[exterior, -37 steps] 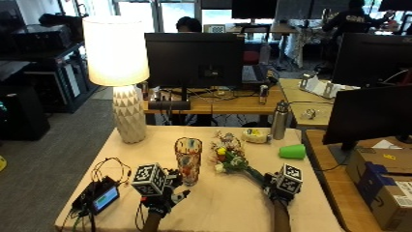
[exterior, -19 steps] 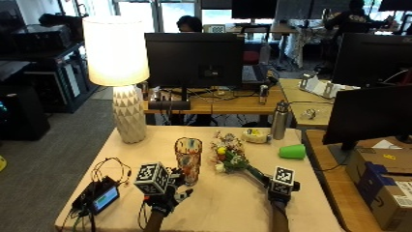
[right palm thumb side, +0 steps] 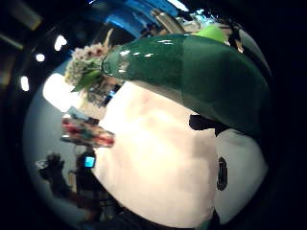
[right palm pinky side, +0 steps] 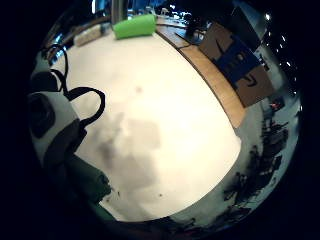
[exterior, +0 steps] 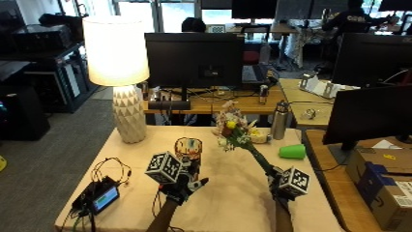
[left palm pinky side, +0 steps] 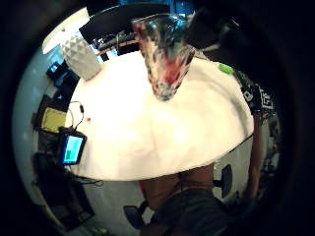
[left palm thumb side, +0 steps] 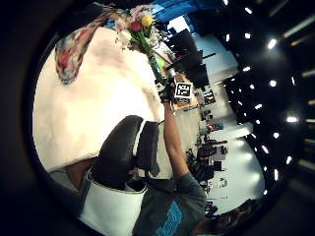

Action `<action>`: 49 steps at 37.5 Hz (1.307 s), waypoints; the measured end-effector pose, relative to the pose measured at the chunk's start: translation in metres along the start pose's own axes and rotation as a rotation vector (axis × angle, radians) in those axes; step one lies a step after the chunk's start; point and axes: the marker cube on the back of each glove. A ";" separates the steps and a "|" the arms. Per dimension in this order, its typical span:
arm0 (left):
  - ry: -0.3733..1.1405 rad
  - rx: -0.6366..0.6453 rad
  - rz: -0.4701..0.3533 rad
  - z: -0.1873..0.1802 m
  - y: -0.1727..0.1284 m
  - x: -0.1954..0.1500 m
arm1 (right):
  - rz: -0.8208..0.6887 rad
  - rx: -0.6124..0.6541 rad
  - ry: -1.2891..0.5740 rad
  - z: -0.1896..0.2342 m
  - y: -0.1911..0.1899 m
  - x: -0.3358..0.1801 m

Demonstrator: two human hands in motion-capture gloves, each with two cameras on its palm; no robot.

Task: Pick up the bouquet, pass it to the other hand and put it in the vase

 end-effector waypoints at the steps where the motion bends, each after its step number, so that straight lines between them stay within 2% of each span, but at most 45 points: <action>1: 0.038 0.005 0.007 0.000 -0.004 0.005 | 0.002 -0.032 -0.083 -0.005 0.005 -0.009; 3: 0.130 0.007 0.021 0.000 -0.013 0.016 | 0.002 -0.053 -0.216 -0.020 0.010 -0.025; 11: 0.540 0.005 0.089 0.005 -0.064 0.062 | -0.043 -0.005 -0.580 -0.074 0.020 -0.074; 15: 0.692 0.016 0.109 0.006 -0.088 0.087 | -0.084 -0.028 -0.763 -0.087 0.028 -0.100; 20: 0.883 -0.029 0.097 0.006 -0.119 0.122 | -0.178 -0.080 -1.039 -0.092 0.039 -0.138; 24: 0.947 -0.077 0.110 0.004 -0.131 0.140 | -0.323 -0.073 -1.199 -0.103 0.046 -0.163; 29: 1.043 -0.149 0.153 0.003 -0.140 0.154 | -0.306 -0.202 -1.283 -0.098 0.057 -0.178; 33: 1.079 -0.173 0.167 0.001 -0.147 0.162 | -0.404 -0.243 -1.341 -0.089 0.061 -0.188; 37: 1.050 -0.159 0.181 0.000 -0.150 0.167 | -0.365 -0.389 -1.469 -0.094 0.073 -0.198; 39: 1.034 -0.153 0.181 0.001 -0.151 0.168 | -0.377 -0.422 -1.490 -0.089 0.074 -0.200; 44: 1.022 -0.085 0.184 0.004 -0.152 0.167 | -0.373 -0.443 -1.435 -0.077 0.076 -0.200; 49: 0.988 0.022 0.166 -0.006 -0.149 0.167 | -0.393 -0.434 -1.404 -0.085 0.076 -0.202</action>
